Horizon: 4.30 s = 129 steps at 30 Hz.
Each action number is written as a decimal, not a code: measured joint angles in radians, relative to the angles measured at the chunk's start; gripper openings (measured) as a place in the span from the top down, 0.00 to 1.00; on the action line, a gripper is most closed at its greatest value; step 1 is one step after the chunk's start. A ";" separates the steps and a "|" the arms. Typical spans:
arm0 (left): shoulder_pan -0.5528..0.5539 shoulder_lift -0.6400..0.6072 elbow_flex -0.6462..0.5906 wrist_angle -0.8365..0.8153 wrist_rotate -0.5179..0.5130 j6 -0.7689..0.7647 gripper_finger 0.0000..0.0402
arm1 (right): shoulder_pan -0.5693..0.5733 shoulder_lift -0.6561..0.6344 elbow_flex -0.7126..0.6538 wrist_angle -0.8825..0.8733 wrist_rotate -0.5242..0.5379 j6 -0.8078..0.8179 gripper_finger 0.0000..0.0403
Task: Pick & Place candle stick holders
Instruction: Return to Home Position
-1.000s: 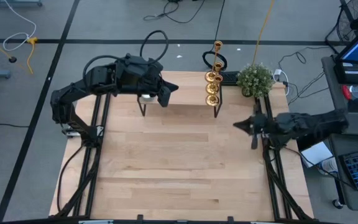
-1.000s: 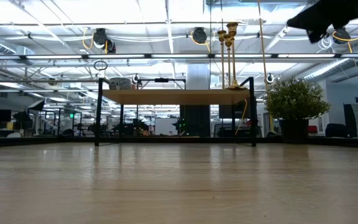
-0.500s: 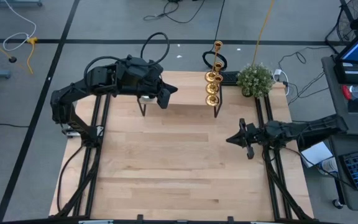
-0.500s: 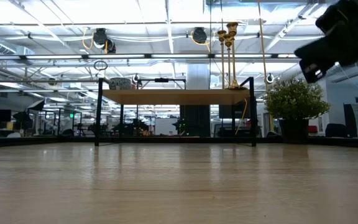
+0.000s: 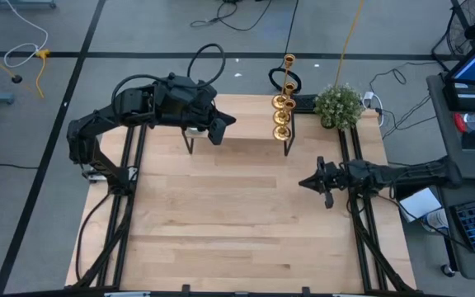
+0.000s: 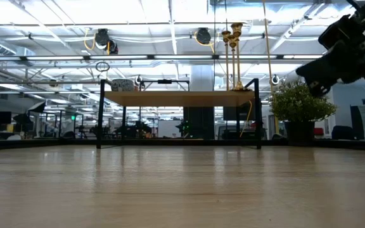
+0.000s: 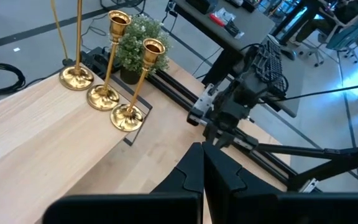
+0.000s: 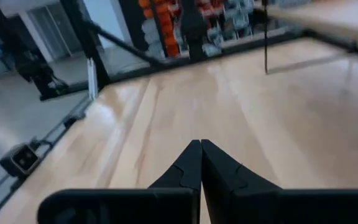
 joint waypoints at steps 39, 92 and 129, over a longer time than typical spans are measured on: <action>0.037 0.000 0.000 0.016 0.004 0.028 1.00 | -0.227 -0.243 0.104 -0.315 -0.180 0.017 1.00; -0.377 -0.701 -0.884 0.268 -0.476 -0.069 1.00 | -0.027 -0.243 -0.029 -0.014 0.018 0.225 1.00; -0.053 -1.159 -2.056 1.352 0.144 0.516 0.99 | -0.027 -0.243 -0.029 -0.013 0.014 0.258 0.98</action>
